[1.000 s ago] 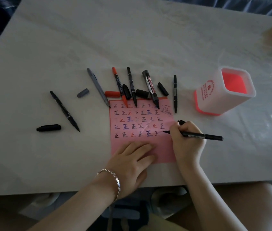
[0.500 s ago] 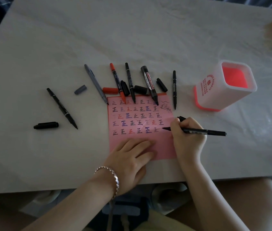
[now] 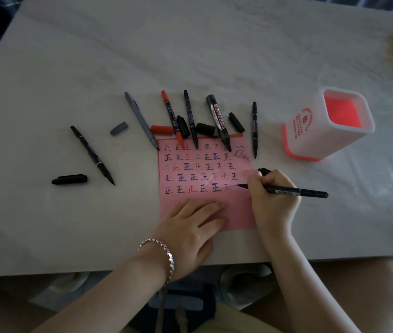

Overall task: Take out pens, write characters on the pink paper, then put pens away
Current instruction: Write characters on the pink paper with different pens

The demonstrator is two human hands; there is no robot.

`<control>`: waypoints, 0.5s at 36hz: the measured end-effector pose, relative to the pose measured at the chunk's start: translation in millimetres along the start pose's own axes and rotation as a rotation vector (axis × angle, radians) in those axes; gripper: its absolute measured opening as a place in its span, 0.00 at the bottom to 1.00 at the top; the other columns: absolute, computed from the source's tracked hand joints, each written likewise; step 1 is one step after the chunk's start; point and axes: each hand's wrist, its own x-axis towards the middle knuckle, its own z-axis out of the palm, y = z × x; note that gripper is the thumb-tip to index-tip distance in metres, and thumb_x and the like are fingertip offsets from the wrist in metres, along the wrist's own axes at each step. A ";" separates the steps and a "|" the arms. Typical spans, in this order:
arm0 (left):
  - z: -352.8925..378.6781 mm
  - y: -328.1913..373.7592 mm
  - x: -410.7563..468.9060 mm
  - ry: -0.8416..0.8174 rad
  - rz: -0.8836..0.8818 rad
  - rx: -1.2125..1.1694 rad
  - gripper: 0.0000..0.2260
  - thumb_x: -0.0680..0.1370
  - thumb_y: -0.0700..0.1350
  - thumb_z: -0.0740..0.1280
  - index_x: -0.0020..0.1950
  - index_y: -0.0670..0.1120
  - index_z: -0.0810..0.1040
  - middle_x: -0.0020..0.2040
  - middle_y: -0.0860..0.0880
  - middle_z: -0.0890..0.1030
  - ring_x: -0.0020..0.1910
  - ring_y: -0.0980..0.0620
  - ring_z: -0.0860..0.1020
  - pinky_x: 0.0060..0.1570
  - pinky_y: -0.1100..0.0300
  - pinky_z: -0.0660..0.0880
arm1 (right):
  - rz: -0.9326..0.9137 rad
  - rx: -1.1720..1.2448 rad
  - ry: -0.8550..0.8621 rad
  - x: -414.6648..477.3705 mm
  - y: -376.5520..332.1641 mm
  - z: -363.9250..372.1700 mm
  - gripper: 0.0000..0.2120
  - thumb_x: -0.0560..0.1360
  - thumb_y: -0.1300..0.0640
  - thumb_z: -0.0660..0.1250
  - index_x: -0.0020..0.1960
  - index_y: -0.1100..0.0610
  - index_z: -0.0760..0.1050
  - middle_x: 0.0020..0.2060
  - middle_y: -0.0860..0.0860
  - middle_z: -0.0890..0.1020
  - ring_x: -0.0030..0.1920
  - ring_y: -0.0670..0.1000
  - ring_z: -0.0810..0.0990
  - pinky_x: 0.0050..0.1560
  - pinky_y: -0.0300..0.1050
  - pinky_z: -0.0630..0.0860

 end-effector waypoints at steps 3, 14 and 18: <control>0.4 -0.3 -0.1 0.004 -0.002 -0.007 0.15 0.70 0.46 0.58 0.55 0.50 0.77 0.61 0.49 0.77 0.59 0.51 0.69 0.59 0.58 0.62 | -0.011 -0.016 -0.023 0.3 -0.2 0.2 0.15 0.70 0.67 0.66 0.26 0.65 0.67 0.21 0.54 0.69 0.25 0.46 0.67 0.26 0.31 0.63; 1.1 -0.7 -0.1 0.024 0.005 -0.005 0.15 0.70 0.46 0.58 0.55 0.51 0.73 0.60 0.49 0.77 0.59 0.50 0.69 0.59 0.59 0.61 | 0.029 0.025 0.011 0.3 -0.8 -0.1 0.14 0.68 0.67 0.65 0.27 0.67 0.66 0.22 0.59 0.71 0.25 0.47 0.67 0.26 0.35 0.64; 0.9 -0.9 0.0 0.019 0.004 0.004 0.15 0.70 0.46 0.58 0.55 0.51 0.73 0.60 0.49 0.77 0.58 0.50 0.68 0.58 0.59 0.61 | 0.053 0.012 0.016 0.3 0.8 -0.7 0.13 0.66 0.68 0.65 0.25 0.65 0.65 0.21 0.53 0.67 0.26 0.45 0.66 0.27 0.32 0.63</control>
